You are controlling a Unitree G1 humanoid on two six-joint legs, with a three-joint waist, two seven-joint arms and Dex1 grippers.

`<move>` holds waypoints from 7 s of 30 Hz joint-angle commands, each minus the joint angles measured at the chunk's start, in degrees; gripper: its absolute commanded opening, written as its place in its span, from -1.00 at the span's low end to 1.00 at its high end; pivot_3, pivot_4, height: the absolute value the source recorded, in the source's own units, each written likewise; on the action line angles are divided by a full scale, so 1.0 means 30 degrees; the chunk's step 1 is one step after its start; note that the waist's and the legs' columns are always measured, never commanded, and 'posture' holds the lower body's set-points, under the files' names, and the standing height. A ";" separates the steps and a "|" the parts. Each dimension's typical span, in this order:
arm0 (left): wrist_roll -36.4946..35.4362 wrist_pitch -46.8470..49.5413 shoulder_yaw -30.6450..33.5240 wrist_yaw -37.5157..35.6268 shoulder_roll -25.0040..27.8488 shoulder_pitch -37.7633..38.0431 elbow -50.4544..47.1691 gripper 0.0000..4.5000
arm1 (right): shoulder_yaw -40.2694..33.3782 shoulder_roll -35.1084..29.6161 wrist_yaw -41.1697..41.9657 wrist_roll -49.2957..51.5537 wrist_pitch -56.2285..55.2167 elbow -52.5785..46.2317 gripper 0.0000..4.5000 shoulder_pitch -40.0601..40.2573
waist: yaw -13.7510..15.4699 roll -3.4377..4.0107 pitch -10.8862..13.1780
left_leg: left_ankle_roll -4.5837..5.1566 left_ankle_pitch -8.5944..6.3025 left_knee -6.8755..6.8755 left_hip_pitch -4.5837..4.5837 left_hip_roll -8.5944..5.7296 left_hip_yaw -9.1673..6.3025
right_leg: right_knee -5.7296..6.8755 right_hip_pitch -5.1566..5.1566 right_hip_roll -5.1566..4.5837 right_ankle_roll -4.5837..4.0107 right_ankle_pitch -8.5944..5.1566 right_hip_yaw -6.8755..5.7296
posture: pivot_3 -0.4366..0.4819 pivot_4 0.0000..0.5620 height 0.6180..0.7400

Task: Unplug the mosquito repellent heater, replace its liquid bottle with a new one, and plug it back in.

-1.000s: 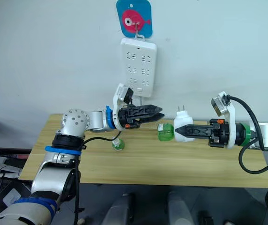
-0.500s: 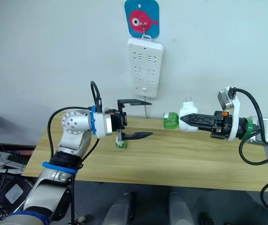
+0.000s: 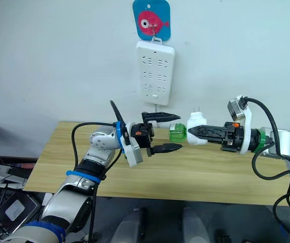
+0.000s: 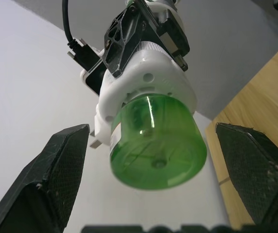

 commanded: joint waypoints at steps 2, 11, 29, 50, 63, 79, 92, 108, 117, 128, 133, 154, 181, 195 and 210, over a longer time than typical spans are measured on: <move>0.0093 -0.0287 -0.0542 0.1155 0.0259 -0.0448 -0.0031 0.62 | -0.0633 -0.0045 0.0109 0.0487 -0.0073 -0.0576 0.39 -0.0195 | -0.0002 0.0000 0.0000 | 0.0000 0.0000 0.0000 0.0000 0.0000 -0.0001 | 0.0000 0.0000 0.0000 0.0000 0.0000 -0.0001 | -0.03 -0.16 1.00; -0.2155 0.1582 -0.1622 0.1124 0.0804 -0.0349 -0.0848 0.01 | -0.0715 -0.0095 0.0138 0.0487 -0.0081 -0.0595 0.39 -0.0072 | -0.0024 0.0000 0.0000 | 0.0000 0.0000 0.0000 0.0003 0.0002 -0.0006 | 0.0005 0.0000 0.0002 0.0000 0.0000 -0.0003 | -0.03 -0.16 1.00; -2.4485 4.4534 0.1334 0.0606 0.3505 -0.0760 -0.7375 0.01 | 0.0010 -0.1047 0.1000 0.0487 0.0003 -0.1285 0.39 -0.0169 | -0.0418 0.0001 0.0000 | -0.0001 0.0001 0.0004 0.0018 0.0031 -0.0093 | 0.0016 0.0000 0.0056 0.0003 -0.0007 -0.0023 | -0.03 -0.10 1.00; -1.7104 3.8338 0.3415 -0.2496 0.4424 -0.0106 -1.0240 0.99 | -0.1291 -0.0355 -0.0029 0.0487 -0.0470 0.0235 0.39 -0.0210 | -0.0397 0.0001 0.0010 | -0.0005 0.0002 -0.0021 0.0019 0.0036 0.0009 | 0.0005 -0.0015 0.0038 0.0000 -0.0005 0.0015 | -0.05 -0.07 1.00; -0.0685 0.3757 0.1770 -0.0854 0.2941 0.1742 -0.3966 0.99 | -0.2011 0.0110 -0.0815 0.0487 0.0456 0.2323 0.39 -0.0988 | 0.0230 0.0002 0.0014 | 0.0000 -0.0002 -0.0015 0.0004 0.0005 0.0043 | -0.0038 -0.0003 -0.0015 -0.0006 0.0000 0.0039 | 0.03 -0.08 1.00; 0.4175 -0.2725 -0.0105 0.5521 0.1115 -0.2082 0.1980 0.99 | -0.1926 0.1645 -0.0917 0.0487 0.0259 0.0304 0.39 -0.0637 | 0.0223 0.0002 0.0014 | 0.0003 -0.0002 -0.0005 -0.0010 -0.0003 0.0006 | 0.0000 -0.0011 -0.0013 0.0003 0.0004 -0.0003 | 0.01 -0.11 1.00; 0.3818 -0.3340 -0.1504 0.7587 0.1886 -0.2494 0.2256 0.02 | -0.1936 0.1544 -0.0736 0.0487 0.0260 -0.0197 0.39 -0.0240 | 0.0016 0.0002 0.0014 | 0.0002 -0.0001 -0.0004 -0.0007 -0.0001 -0.0001 | 0.0011 -0.0011 -0.0009 0.0003 0.0004 -0.0006 | 0.00 -0.13 1.00; -2.1724 3.3714 -0.2231 -0.0033 0.5908 -0.0011 -1.0972 -0.01 | -0.1216 -0.1146 0.1935 0.0487 0.0809 -0.1495 0.39 0.0210 | -0.0188 0.0016 0.0007 | -0.0003 0.0004 0.0008 0.0018 0.0034 -0.0170 | 0.0019 0.0010 0.0037 0.0002 0.0000 -0.0034 | 0.01 -0.16 1.00; -2.3692 4.2069 0.0145 -0.2226 0.6392 -0.0072 -0.9632 -0.01 | -0.0780 -0.1854 0.1697 0.0487 0.0235 -0.1076 0.39 0.0159 | -0.0369 0.0015 0.0008 | -0.0001 0.0002 0.0001 0.0025 0.0036 -0.0053 | 0.0018 0.0004 0.0060 0.0004 -0.0003 -0.0023 | -0.01 -0.14 1.00; -2.0808 4.2423 0.1735 -0.3480 0.6744 0.0779 -0.9763 -0.01 | 0.0595 -0.2872 -0.2177 -0.8106 -0.1667 0.0214 0.39 0.1813 | -0.0231 0.0013 0.0009 | -0.0002 0.0002 0.0000 0.0028 0.0035 -0.0011 | 0.0014 0.0000 0.0050 0.0003 -0.0004 0.0004 | 0.01 -0.09 1.00; -2.0281 4.2641 0.2133 -0.3387 0.6262 0.0971 -1.0376 -0.01 | 0.4108 -0.3417 0.0365 -1.7705 -0.5024 0.1180 0.39 0.3262 | -0.0027 0.0019 0.0015 | -0.0004 0.0001 -0.0004 0.0021 0.0021 -0.0001 | 0.0003 -0.0020 0.0042 0.0005 -0.0005 0.0012 | 0.05 -0.07 1.00; -1.8956 4.2655 0.2630 -0.3422 0.5741 0.1444 -1.0958 -0.01 | 0.4130 0.0121 0.5751 -2.8407 -0.6070 0.9242 0.39 0.1434 | -0.0038 0.0042 0.0050 | -0.0004 0.0002 -0.0004 0.0038 0.0020 0.0017 | 0.0020 -0.0012 0.0028 0.0004 -0.0004 0.0030 | 0.08 0.00 1.00; -1.4892 3.7201 0.2774 -0.2386 0.3725 0.2538 -1.0958 -0.01 | -0.7014 0.3498 0.6247 -2.5422 0.4692 -0.2256 0.99 0.0196 | -0.0140 0.0101 0.0084 | -0.0005 0.0002 -0.0014 0.0067 0.0056 -0.0002 | 0.0023 0.0008 0.0042 0.0002 -0.0002 0.0035 | -0.02 -0.06 1.00; -0.7087 2.5255 0.1312 0.1955 -0.1018 0.4262 -0.9813 -0.01 | -1.1548 1.5608 -1.1410 -0.5330 0.0520 -0.7548 0.99 0.1125 | -0.0064 0.0106 0.0082 | -0.0005 0.0002 -0.0018 0.0030 -0.0022 -0.0005 | 0.0031 -0.0007 -0.0066 0.0007 0.0003 0.0014 | -0.03 -0.10 1.00; -0.6529 2.5273 0.0694 0.3726 -0.2644 0.5027 -1.1577 -0.01 | -0.2636 1.1871 -1.6251 0.0394 -0.9854 -0.9599 0.99 0.3537 | -0.0234 0.0106 0.0082 | -0.0004 0.0003 -0.0022 0.0028 0.0021 -0.0006 | 0.0024 -0.0005 0.0026 0.0008 0.0001 0.0002 | -0.01 -0.12 1.00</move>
